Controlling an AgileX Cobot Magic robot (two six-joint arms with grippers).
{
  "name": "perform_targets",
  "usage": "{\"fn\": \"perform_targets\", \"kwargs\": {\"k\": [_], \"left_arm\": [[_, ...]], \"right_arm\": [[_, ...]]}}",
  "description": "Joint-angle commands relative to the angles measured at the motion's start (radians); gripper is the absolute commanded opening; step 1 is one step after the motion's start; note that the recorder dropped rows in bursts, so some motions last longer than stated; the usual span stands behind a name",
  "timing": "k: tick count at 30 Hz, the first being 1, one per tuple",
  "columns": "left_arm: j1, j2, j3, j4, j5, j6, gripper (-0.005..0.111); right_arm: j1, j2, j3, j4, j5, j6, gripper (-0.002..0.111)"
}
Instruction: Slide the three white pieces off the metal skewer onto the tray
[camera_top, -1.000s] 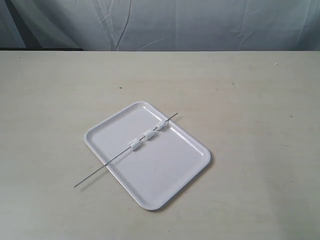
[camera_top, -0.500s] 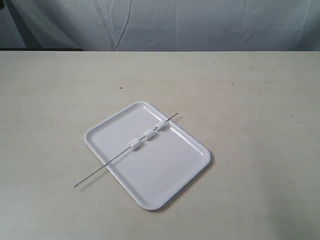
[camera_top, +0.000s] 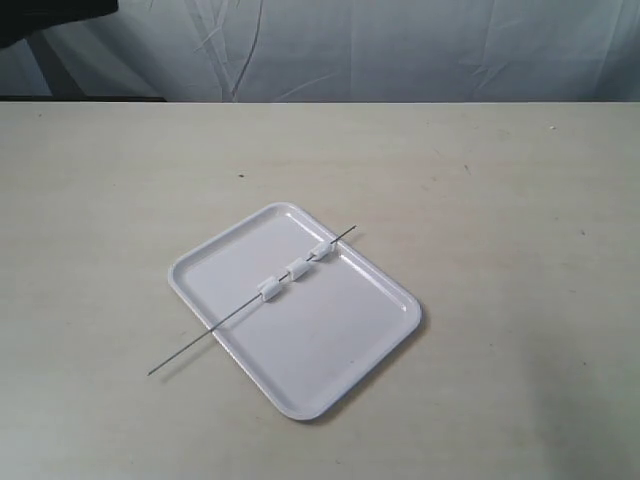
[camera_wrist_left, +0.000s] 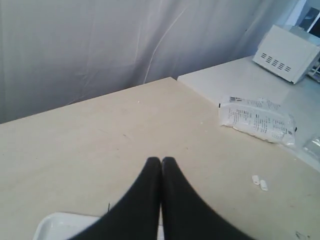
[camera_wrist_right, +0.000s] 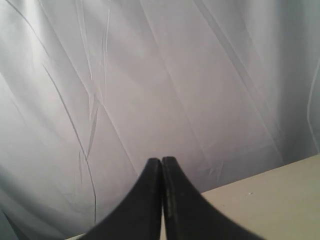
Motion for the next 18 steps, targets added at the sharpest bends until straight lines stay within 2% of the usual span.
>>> {"fn": "perform_targets", "kwargs": {"k": [1,6,8,12,18], "left_arm": [[-0.02,0.048,0.022,-0.004,0.072,0.011,0.0],[-0.02,0.141,0.026,-0.004,0.062,-0.046,0.0],[-0.02,0.151,0.026,-0.024,-0.001,0.013,0.0],[-0.02,0.147,0.026,-0.015,-0.138,0.597,0.0],[-0.02,0.108,0.028,-0.004,-0.078,1.237,0.0]], "right_arm": [[0.002,0.002,-0.004,0.03,0.014,0.0,0.0],[0.002,0.002,-0.004,0.03,0.027,-0.007,0.0],[0.002,0.002,-0.004,0.03,0.032,-0.011,0.0],[0.002,0.002,-0.004,0.026,0.034,-0.011,0.0],[0.002,0.002,-0.004,0.026,0.036,-0.049,0.0]]}}
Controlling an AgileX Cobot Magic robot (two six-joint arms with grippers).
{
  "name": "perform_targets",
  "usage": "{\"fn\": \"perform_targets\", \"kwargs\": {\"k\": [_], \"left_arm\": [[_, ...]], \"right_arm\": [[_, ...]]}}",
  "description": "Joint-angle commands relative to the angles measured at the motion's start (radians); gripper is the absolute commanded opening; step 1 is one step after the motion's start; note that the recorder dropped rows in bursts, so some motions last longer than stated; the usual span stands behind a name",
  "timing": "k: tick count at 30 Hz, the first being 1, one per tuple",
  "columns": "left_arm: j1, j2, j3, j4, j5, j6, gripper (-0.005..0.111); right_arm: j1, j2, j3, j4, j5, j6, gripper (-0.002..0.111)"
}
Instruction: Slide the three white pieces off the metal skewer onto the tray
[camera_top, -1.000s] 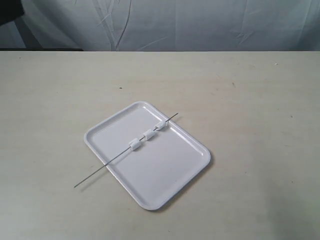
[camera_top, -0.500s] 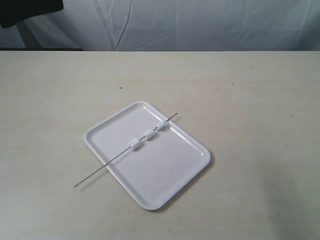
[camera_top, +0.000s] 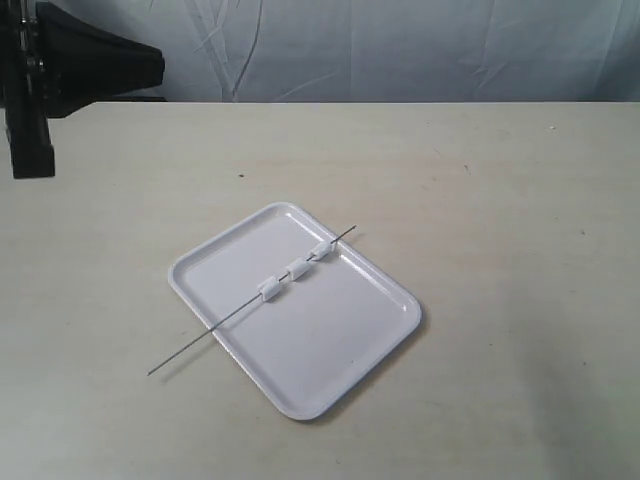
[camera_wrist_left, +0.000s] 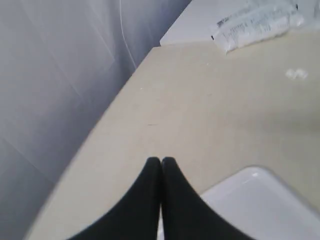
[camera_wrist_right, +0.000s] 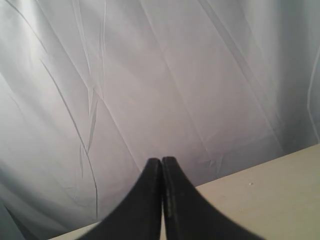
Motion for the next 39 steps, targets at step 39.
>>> {"fn": "perform_targets", "kwargs": {"k": [39], "left_arm": [[-0.013,0.043,0.154,-0.003,-0.046,-0.661,0.0]], "right_arm": [[0.062,0.002,-0.004,-0.001,0.04,-0.074,0.0]]}}
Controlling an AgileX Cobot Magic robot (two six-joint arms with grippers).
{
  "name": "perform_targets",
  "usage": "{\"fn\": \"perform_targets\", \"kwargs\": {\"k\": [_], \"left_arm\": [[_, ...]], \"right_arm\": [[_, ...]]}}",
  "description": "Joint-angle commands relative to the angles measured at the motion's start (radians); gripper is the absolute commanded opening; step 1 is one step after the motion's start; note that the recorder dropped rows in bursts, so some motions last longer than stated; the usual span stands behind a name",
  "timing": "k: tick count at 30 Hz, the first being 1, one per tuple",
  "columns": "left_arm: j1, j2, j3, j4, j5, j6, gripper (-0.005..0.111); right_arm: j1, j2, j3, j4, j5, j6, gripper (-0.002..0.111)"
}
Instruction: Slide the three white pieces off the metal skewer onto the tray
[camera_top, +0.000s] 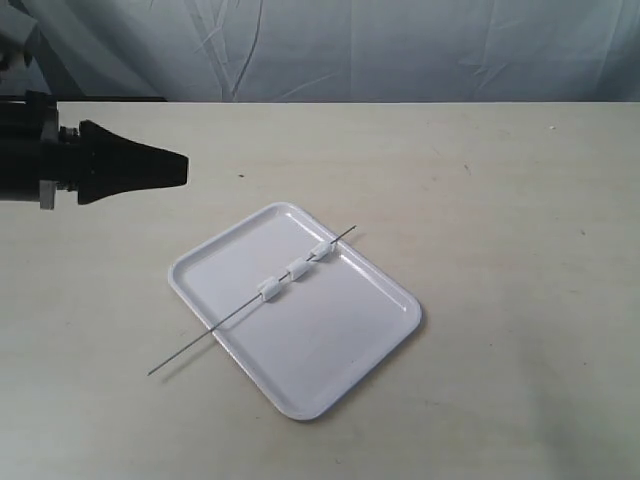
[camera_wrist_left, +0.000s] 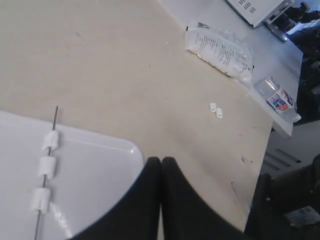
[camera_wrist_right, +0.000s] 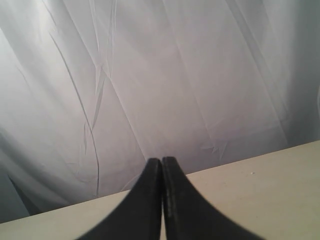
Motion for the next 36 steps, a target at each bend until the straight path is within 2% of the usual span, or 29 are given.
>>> {"fn": "perform_targets", "kwargs": {"k": [1,7,9,11,18,22,27,28,29,30,31,33,34,35,36], "left_arm": [[-0.005,-0.031,-0.007,-0.006,-0.001,0.075,0.0],[-0.005,-0.06,-0.04,-0.006,0.004,0.102,0.0],[-0.005,-0.083,-0.062,-0.021,0.0,0.169,0.0],[-0.005,-0.116,-0.082,-0.029,-0.008,0.298,0.0],[-0.005,-0.236,-0.09,-0.006,-0.003,1.042,0.0],[-0.005,-0.28,-0.091,-0.006,0.083,1.344,0.0],[-0.005,-0.288,-0.091,-0.006,0.304,1.604,0.0],[-0.005,-0.288,-0.091,-0.006,0.477,1.662,0.0],[-0.005,-0.288,-0.091,-0.006,0.555,1.67,0.0],[-0.005,-0.286,-0.091,-0.006,0.764,1.645,0.0],[-0.005,-0.282,-0.091,-0.006,0.858,1.606,0.0],[-0.005,-0.277,-0.091,-0.124,1.082,1.416,0.0],[-0.005,-0.273,-0.091,-0.255,1.182,1.299,0.0],[-0.005,-0.273,-0.091,-0.328,1.205,1.249,0.0],[-0.005,-0.273,-0.089,-0.552,1.266,1.195,0.0]], "right_arm": [[0.002,0.002,-0.004,-0.001,-0.004,-0.004,0.0],[0.002,0.002,-0.004,-0.001,0.006,-0.004,0.0],[0.002,0.002,-0.004,-0.001,0.006,-0.004,0.0],[0.002,0.002,-0.004,-0.001,0.006,-0.004,0.0],[0.002,0.002,-0.004,-0.001,0.006,-0.004,0.0],[0.002,0.002,-0.004,-0.001,0.006,-0.004,0.0],[0.002,0.002,-0.004,-0.001,0.001,-0.004,0.0],[0.002,0.002,-0.004,-0.001,-0.005,-0.004,0.0],[0.002,0.002,-0.004,-0.001,-0.01,-0.004,0.0],[0.002,0.002,-0.004,-0.001,-0.014,-0.004,0.0],[0.002,0.002,-0.004,-0.001,-0.017,-0.004,0.0],[0.002,0.002,-0.004,-0.001,-0.022,-0.004,0.0],[0.002,0.002,-0.004,-0.001,-0.022,-0.004,0.0],[0.002,0.002,-0.004,-0.001,-0.022,-0.004,0.0],[0.002,0.002,-0.004,-0.001,-0.022,-0.004,0.0]]}}
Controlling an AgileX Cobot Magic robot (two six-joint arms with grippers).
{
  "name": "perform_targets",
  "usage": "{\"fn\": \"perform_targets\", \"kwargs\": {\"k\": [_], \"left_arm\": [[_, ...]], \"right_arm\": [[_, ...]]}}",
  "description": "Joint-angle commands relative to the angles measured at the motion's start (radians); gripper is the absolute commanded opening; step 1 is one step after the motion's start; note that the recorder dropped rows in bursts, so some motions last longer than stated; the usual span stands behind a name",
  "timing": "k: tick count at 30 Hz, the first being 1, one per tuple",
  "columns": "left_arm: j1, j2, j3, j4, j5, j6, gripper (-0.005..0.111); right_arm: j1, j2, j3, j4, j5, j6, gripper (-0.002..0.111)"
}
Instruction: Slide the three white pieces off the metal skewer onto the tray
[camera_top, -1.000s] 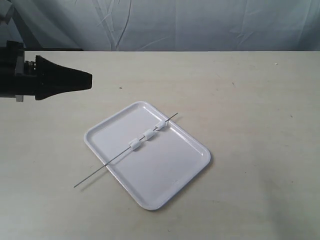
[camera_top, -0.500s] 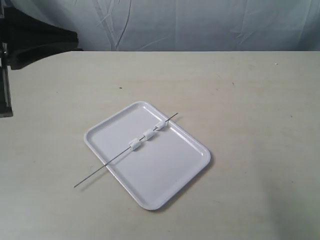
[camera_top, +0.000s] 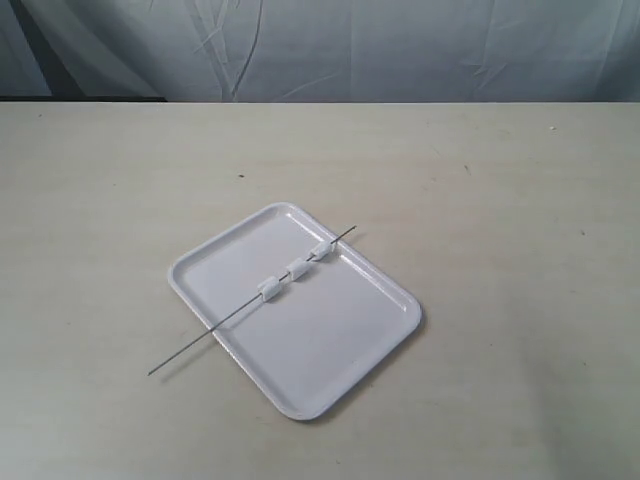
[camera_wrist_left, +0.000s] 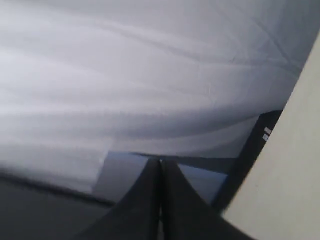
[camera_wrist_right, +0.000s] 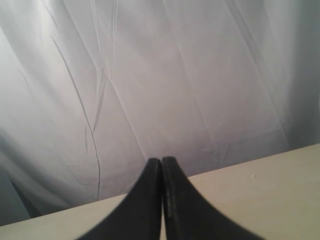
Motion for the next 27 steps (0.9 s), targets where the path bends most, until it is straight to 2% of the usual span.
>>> {"fn": "perform_targets", "kwargs": {"k": [1,2,4,5,8,9,11,14,18,19,22,27], "left_arm": [[-0.005,0.004,-0.005,-0.572,0.274,-0.196,0.0],[-0.005,0.004,-0.005,-0.775,0.379,-0.16,0.0],[-0.005,0.023,-0.001,-1.081,0.579,-0.058,0.0],[-0.005,0.033,0.006,-1.277,0.635,0.027,0.0],[-0.005,0.087,0.006,-1.932,0.841,0.679,0.0],[-0.005,0.118,0.006,-2.193,0.962,0.978,0.0],[-0.005,0.16,0.006,-2.425,1.078,1.154,0.0],[-0.008,0.196,0.006,-2.444,1.084,1.245,0.0],[-0.117,0.273,0.006,-2.298,1.064,1.277,0.0],[-0.191,0.31,0.006,-2.231,1.042,1.277,0.0],[-0.285,0.355,0.006,-2.151,0.991,1.277,0.0],[-0.399,0.429,0.006,-1.965,0.907,1.177,0.0]], "right_arm": [[0.002,0.002,-0.004,-0.001,-0.013,-0.004,0.0],[0.002,0.002,-0.004,-0.001,-0.013,-0.004,0.0],[0.011,0.002,-0.004,-0.001,-0.013,-0.004,0.0],[0.011,0.002,-0.004,-0.001,-0.009,-0.004,0.0],[0.011,0.002,-0.004,-0.001,-0.006,-0.004,0.0],[0.011,0.002,-0.004,-0.001,-0.004,-0.004,0.0],[0.011,0.002,-0.004,-0.001,-0.004,-0.004,0.0],[0.011,0.002,-0.004,-0.001,0.001,-0.004,0.0],[0.011,0.002,-0.004,-0.001,0.001,-0.004,0.0],[0.011,0.002,-0.004,-0.001,0.001,-0.004,0.0],[0.011,0.002,-0.004,-0.001,0.005,-0.004,0.0],[0.011,0.002,-0.004,-0.001,0.029,-0.004,0.0]]}}
